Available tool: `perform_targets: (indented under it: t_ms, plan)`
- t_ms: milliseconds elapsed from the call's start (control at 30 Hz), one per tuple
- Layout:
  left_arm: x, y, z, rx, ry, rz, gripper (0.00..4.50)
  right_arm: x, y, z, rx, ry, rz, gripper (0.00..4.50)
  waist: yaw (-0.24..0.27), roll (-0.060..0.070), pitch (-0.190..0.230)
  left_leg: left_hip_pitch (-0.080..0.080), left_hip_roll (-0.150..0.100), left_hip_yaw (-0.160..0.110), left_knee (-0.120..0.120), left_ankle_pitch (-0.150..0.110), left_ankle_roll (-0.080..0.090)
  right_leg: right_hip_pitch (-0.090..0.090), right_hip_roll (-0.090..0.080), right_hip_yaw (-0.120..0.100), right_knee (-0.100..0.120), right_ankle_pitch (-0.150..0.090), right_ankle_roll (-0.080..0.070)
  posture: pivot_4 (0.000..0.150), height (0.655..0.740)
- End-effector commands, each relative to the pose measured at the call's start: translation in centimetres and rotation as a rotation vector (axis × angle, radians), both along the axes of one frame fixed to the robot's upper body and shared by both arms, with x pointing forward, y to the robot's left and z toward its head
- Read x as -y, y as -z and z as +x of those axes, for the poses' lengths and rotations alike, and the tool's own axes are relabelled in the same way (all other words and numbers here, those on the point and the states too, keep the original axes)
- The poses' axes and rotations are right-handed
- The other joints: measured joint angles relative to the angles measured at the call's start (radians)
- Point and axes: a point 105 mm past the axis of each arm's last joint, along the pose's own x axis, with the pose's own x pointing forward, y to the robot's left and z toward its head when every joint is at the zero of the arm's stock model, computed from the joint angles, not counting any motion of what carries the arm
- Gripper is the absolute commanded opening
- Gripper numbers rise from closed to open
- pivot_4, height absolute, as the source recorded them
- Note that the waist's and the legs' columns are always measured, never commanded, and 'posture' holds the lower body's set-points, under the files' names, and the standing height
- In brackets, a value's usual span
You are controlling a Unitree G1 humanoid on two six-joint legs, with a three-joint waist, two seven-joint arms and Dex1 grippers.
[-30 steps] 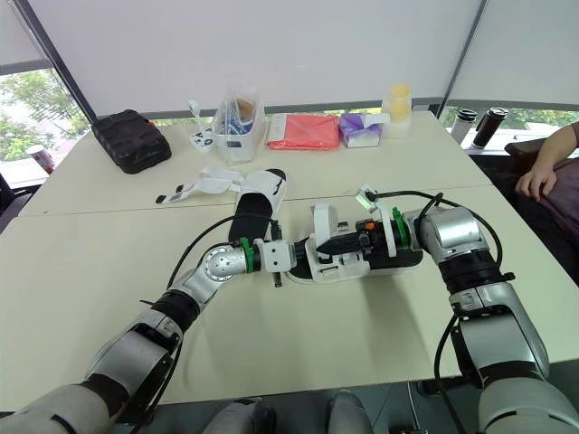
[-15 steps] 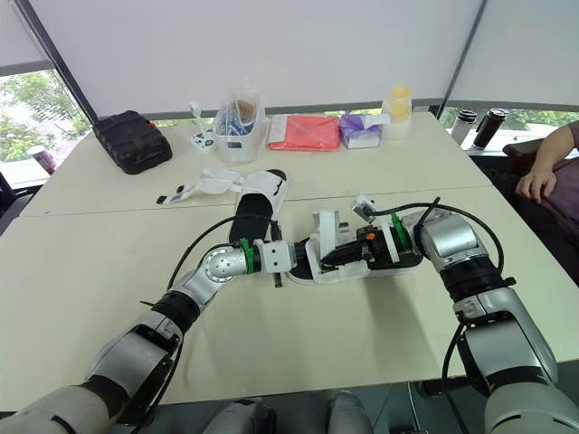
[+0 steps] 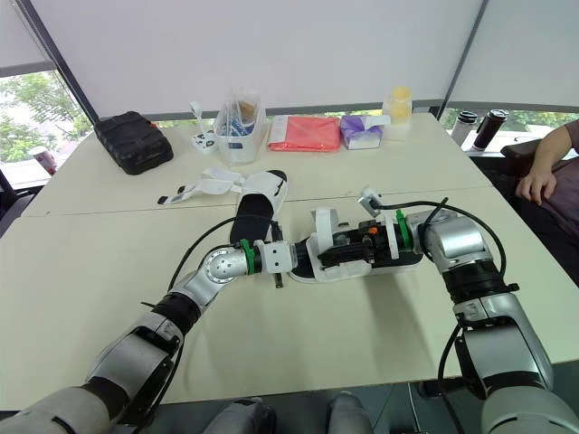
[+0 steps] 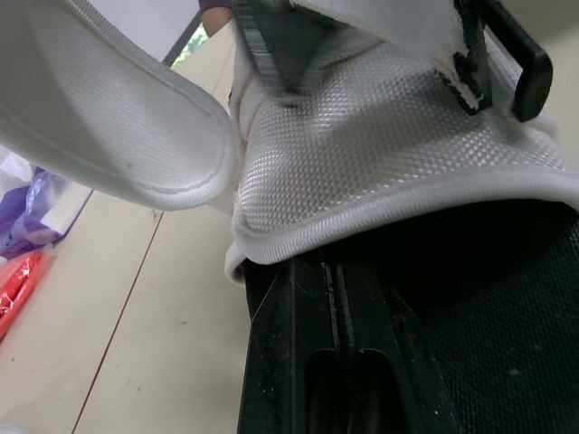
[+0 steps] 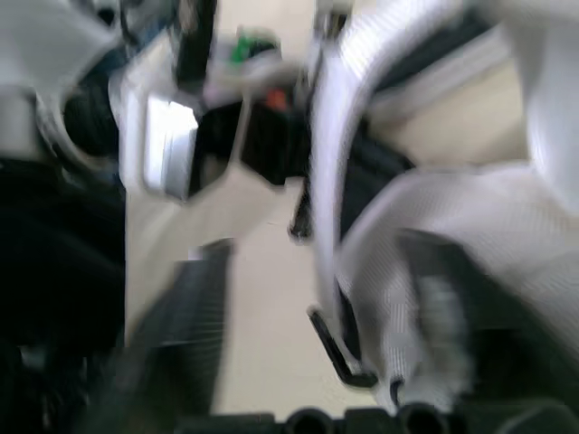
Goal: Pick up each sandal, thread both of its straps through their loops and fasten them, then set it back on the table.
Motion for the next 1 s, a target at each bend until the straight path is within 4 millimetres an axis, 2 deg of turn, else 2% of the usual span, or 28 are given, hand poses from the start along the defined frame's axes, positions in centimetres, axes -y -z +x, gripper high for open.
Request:
perform_targets:
  t_ms: [33, 200, 300, 400, 467, 567, 667, 833, 1000]
  plan:
    - [-0.1, 2.8, -1.1, -0.069, 0.012, 0.064, 0.0, -0.3, -1.3, -0.9, -0.002, 0.035, 0.073, 3.41, 0.0, 0.0, 0.0, 0.0, 0.0, 0.0, 0.0, 0.0, 0.0, 0.0, 0.0, 0.0, 0.0, 0.0, 0.0, 0.15, 0.74]
    - [0.0, 2.9, -1.3, -0.075, 0.013, 0.063, 0.0, -1.5, -0.6, -2.7, -0.068, 0.057, 0.129, 3.41, 0.0, 0.001, 0.0, -0.001, 0.0, 0.0, -0.002, 0.0, 0.001, 0.0, 0.0, 0.0, -0.004, 0.0, 0.0, 0.15, 0.74]
    - [0.1, 2.8, -1.2, -0.075, 0.012, 0.063, 0.0, -2.0, -0.4, -2.8, -0.091, 0.089, 0.148, 3.41, 0.001, 0.001, 0.0, -0.001, 0.0, 0.0, -0.002, -0.001, 0.001, 0.0, 0.0, 0.0, -0.004, 0.0, 0.0, 0.15, 0.74]
    - [0.1, 2.9, -1.2, -0.076, 0.013, 0.064, 0.0, -2.0, 0.2, -1.5, -0.12, 0.197, 0.183, 2.56, 0.0, 0.001, 0.0, -0.001, 0.0, 0.0, -0.002, -0.001, 0.001, 0.0, 0.0, 0.0, -0.004, 0.0, 0.0, 0.15, 0.74]
    - [0.2, 2.9, -1.2, -0.075, 0.014, 0.063, 0.0, -1.9, -0.4, -1.1, -0.183, 0.227, 0.259, 1.58, 0.0, 0.001, 0.0, -0.001, 0.0, 0.0, -0.002, -0.001, 0.001, 0.0, 0.0, 0.0, -0.004, 0.0, 0.0, 0.15, 0.74]
    - [0.2, 2.9, -1.2, -0.076, 0.013, 0.063, 0.0, -1.9, -0.6, -1.1, -0.216, 0.235, 0.269, 0.04, 0.0, 0.001, -0.001, -0.001, 0.0, 0.0, -0.002, -0.001, 0.001, 0.0, 0.0, 0.0, -0.004, 0.0, 0.0, 0.15, 0.74]
    - [0.1, 2.9, -1.2, -0.075, 0.008, 0.064, 0.0, -1.7, -0.2, -1.4, -0.244, 0.228, 0.234, 0.04, 0.0, 0.001, -0.001, -0.001, 0.0, 0.0, -0.002, -0.001, 0.002, 0.0, 0.0, 0.0, -0.004, 0.0, 0.0, 0.15, 0.74]
    - [-0.1, 3.0, -1.2, -0.076, 0.004, 0.064, 0.0, -1.3, -2.0, -1.3, -0.233, 0.186, 0.253, 0.04, -0.001, 0.001, -0.001, -0.001, 0.0, 0.0, -0.002, -0.001, 0.002, 0.0, 0.0, 0.0, -0.004, 0.0, 0.0, 0.15, 0.74]
    - [-0.1, 3.2, -1.3, -0.079, 0.004, 0.067, 0.0, -0.4, -2.3, 0.3, -0.142, 0.172, 0.135, 0.04, -0.002, 0.002, -0.001, -0.001, 0.0, 0.001, -0.002, -0.001, 0.002, 0.001, 0.0, 0.0, -0.005, 0.0, 0.0, 0.15, 0.74]
